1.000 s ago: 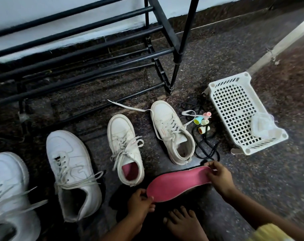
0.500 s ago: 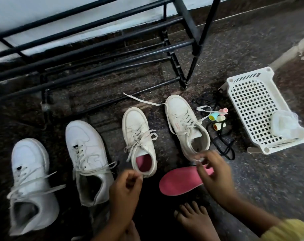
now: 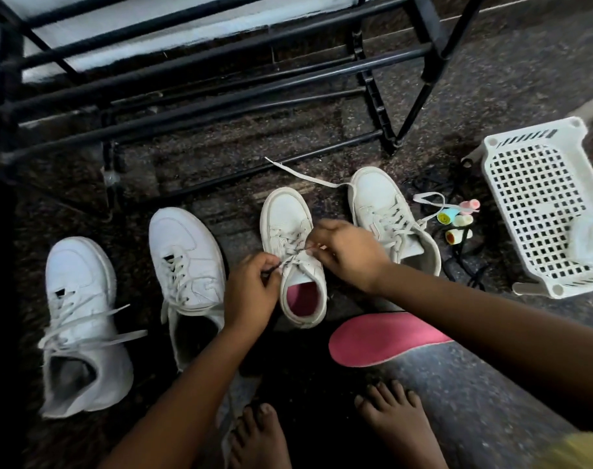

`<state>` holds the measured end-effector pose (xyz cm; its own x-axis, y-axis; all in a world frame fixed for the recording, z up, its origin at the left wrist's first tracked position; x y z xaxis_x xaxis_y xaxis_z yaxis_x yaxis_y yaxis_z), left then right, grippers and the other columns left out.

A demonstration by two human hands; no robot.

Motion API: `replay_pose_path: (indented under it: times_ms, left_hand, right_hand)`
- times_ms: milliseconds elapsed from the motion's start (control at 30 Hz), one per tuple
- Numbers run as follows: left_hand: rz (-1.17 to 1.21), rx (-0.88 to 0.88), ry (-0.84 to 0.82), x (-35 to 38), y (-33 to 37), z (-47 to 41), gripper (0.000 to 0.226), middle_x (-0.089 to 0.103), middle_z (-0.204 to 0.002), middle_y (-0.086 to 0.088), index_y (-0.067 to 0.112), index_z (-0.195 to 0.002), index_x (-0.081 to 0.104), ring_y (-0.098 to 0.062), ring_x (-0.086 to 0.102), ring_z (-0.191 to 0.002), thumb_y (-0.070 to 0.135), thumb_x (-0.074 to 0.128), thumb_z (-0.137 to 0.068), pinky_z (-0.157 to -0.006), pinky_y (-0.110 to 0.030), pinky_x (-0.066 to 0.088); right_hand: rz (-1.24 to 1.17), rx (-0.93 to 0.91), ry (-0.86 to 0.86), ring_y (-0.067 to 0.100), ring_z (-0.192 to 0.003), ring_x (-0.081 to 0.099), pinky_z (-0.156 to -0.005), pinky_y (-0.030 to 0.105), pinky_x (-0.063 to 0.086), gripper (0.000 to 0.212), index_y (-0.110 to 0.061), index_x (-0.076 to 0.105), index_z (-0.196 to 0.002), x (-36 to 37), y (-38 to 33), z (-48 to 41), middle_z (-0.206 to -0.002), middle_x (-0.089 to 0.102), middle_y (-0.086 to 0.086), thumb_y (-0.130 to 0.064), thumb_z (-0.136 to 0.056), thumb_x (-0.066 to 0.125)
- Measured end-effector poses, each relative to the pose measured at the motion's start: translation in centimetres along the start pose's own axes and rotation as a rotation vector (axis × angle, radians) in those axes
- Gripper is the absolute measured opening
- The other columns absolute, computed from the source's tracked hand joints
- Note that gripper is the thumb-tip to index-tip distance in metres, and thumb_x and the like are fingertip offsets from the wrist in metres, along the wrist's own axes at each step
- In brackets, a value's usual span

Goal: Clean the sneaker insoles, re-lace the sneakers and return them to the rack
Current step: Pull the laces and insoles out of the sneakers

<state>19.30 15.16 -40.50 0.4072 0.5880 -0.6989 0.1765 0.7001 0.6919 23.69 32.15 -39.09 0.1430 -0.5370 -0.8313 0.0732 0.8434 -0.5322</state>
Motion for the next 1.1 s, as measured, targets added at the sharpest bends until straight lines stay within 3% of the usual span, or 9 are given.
replay_pose_path:
  times_ms: [133,267,433,633,767,833,900,1000,1100]
  left_hand:
    - [-0.035,-0.002,0.023,-1.0,-0.2,-0.3,0.01,0.071,-0.078,0.002,0.019,-0.085,0.072,-0.019,0.065,-0.071,0.011,0.065,-0.083,-0.065,-0.036,0.054]
    - [-0.053,0.011,0.103,-2.8,0.0,-0.3,0.007,0.069,-0.076,0.0,0.017,-0.084,0.069,-0.021,0.062,-0.067,0.013,0.064,-0.085,-0.063,-0.04,0.053]
    - [0.082,-0.027,0.165,-6.3,0.8,-0.9,0.014,0.063,-0.068,0.004,0.025,-0.076,0.062,-0.016,0.059,-0.058,0.014,0.061,-0.086,-0.057,-0.034,0.05]
    - [0.59,-0.397,0.191,-11.4,3.4,-1.9,0.023,0.053,-0.044,0.01,0.013,-0.065,0.051,-0.009,0.035,-0.046,0.006,0.042,-0.085,-0.046,-0.022,0.028]
    - [1.127,-0.414,0.176,-14.5,6.0,-2.3,0.005,0.051,-0.053,0.006,0.017,-0.067,0.047,-0.008,0.047,-0.053,0.012,0.047,-0.067,-0.054,-0.018,0.039]
    - [1.305,-0.315,0.174,-15.7,7.0,-2.7,0.007,0.051,-0.06,0.007,0.019,-0.068,0.05,-0.007,0.052,-0.057,0.018,0.05,-0.06,-0.062,-0.019,0.044]
    - [1.382,-0.223,0.141,-16.1,7.3,-3.5,0.007,0.06,-0.068,0.005,0.018,-0.071,0.057,-0.012,0.06,-0.069,0.019,0.051,-0.068,-0.071,-0.024,0.049]
    - [1.291,-0.162,0.097,-14.8,7.0,-4.9,0.012,0.07,-0.09,0.002,0.017,-0.091,0.058,-0.016,0.065,-0.097,0.014,0.048,-0.087,-0.09,-0.028,0.05]
    - [0.726,-0.269,0.043,-10.8,4.4,-5.1,0.025,0.062,-0.11,0.008,0.017,-0.119,0.056,-0.007,0.055,-0.105,0.016,0.052,-0.094,-0.089,-0.02,0.041]
  right_hand:
    - [0.088,-0.06,0.113,0.029,-0.083,0.06,-0.062,0.036,0.048,0.036,-0.012,0.061,-0.088,-1.5,-1.3,1.8,-0.086,0.059,0.006,-0.038,-0.09,0.036]
    - [0.03,0.009,0.178,0.027,-0.082,0.059,-0.059,0.036,0.047,0.039,-0.013,0.057,-0.093,-3.5,-2.3,3.7,-0.091,0.057,0.004,-0.04,-0.091,0.028]
    - [-0.119,0.086,0.339,0.015,-0.07,0.053,-0.061,0.03,0.038,0.013,-0.018,0.052,-0.088,-8.0,-3.3,5.6,-0.079,0.052,-0.008,-0.025,-0.09,0.041]
    - [-0.449,0.228,0.658,0.003,-0.049,0.04,-0.048,0.018,0.033,0.012,-0.021,0.054,-0.081,-13.2,-1.8,6.1,-0.06,0.046,-0.007,-0.016,-0.084,0.043]
    - [-0.144,0.469,0.039,0.02,-0.058,0.068,-0.039,0.034,0.05,0.045,-0.037,0.044,-0.112,4.3,-0.5,18.1,-0.107,0.043,0.001,-0.031,-0.068,0.04]
    - [0.047,0.475,-0.025,0.039,-0.074,0.061,-0.042,0.042,0.049,0.031,-0.032,0.045,-0.098,12.9,1.5,24.2,-0.103,0.043,0.0,-0.037,-0.068,0.038]
    - [0.036,0.464,-0.169,0.037,-0.082,0.045,-0.045,0.044,0.048,0.028,-0.03,0.047,-0.095,13.4,2.5,23.6,-0.099,0.044,0.0,-0.038,-0.069,0.039]
    - [0.22,0.4,-0.253,0.036,-0.081,0.046,-0.047,0.044,0.049,0.028,-0.03,0.048,-0.095,13.7,1.1,23.0,-0.099,0.045,0.0,-0.039,-0.07,0.039]
    - [0.181,0.317,-0.43,0.039,-0.071,0.061,-0.047,0.043,0.049,0.028,-0.03,0.047,-0.095,15.3,0.8,24.0,-0.099,0.044,0.001,-0.039,-0.069,0.038]
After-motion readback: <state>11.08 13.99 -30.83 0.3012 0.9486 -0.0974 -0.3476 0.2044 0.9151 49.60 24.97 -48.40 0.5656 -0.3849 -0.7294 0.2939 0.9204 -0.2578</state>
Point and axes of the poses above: each hand's wrist, its own z-axis away from the middle knuckle, its own x-axis out of the palm, y = z × x, the point moved 4 cm from there along -z, towards the middle knuckle
